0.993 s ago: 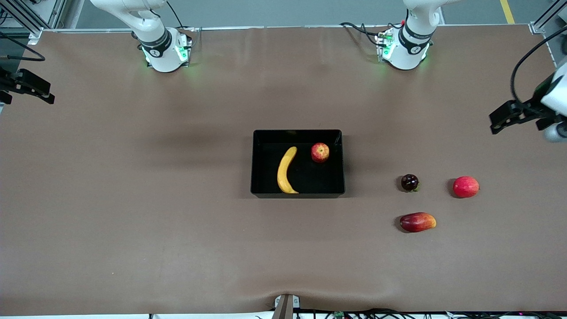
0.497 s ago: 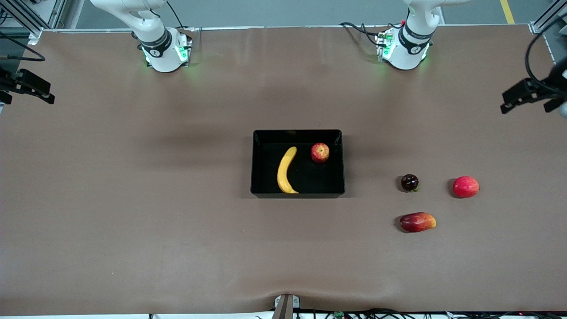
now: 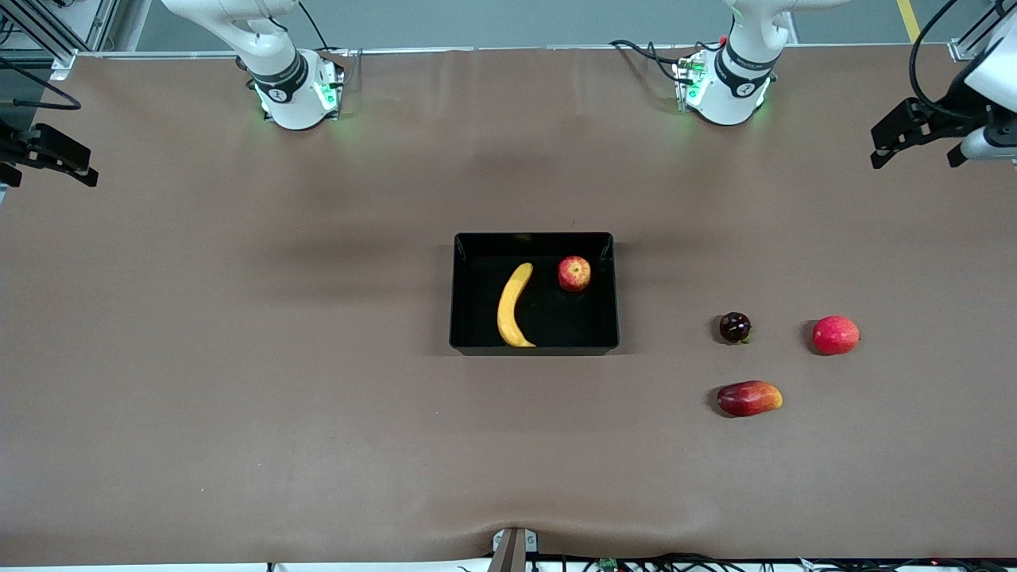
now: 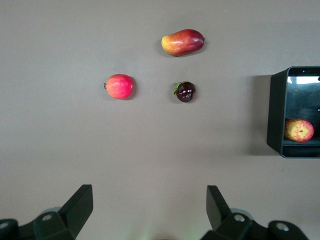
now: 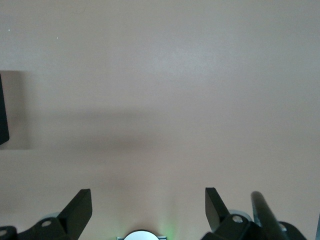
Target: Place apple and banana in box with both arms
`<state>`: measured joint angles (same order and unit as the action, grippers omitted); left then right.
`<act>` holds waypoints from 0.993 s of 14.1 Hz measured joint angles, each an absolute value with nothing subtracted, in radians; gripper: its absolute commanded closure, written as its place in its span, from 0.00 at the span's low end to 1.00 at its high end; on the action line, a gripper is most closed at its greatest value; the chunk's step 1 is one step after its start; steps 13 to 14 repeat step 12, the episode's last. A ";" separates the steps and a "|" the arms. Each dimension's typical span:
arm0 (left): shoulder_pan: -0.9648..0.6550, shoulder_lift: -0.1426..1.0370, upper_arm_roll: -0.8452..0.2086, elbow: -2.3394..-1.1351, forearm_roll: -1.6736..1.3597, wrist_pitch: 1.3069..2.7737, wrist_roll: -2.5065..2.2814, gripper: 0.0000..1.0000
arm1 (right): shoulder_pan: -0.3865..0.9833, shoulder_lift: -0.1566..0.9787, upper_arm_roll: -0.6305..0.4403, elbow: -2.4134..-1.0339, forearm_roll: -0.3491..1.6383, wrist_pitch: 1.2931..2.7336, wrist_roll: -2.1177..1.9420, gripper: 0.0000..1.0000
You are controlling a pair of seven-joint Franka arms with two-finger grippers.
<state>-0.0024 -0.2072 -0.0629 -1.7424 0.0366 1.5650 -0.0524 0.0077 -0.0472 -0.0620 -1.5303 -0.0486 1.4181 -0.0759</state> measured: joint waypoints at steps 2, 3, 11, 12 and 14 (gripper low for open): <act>-0.011 -0.210 -0.065 -1.744 0.037 1.563 -0.072 0.00 | 0.008 -0.047 -0.062 -1.530 -0.049 1.418 -0.076 0.00; -0.012 -0.210 -0.066 -1.744 0.037 1.563 -0.075 0.00 | 0.008 -0.047 -0.062 -1.530 -0.049 1.418 -0.076 0.00; -0.012 -0.199 -0.064 -1.708 0.037 1.562 -0.075 0.00 | 0.008 -0.047 -0.062 -1.530 -0.049 1.418 -0.076 0.00; -0.012 -0.196 -0.064 -1.707 0.037 1.560 -0.075 0.00 | 0.008 -0.047 -0.062 -1.530 -0.049 1.418 -0.076 0.00; -0.012 -0.196 -0.064 -1.707 0.037 1.560 -0.075 0.00 | 0.008 -0.047 -0.062 -1.530 -0.049 1.418 -0.076 0.00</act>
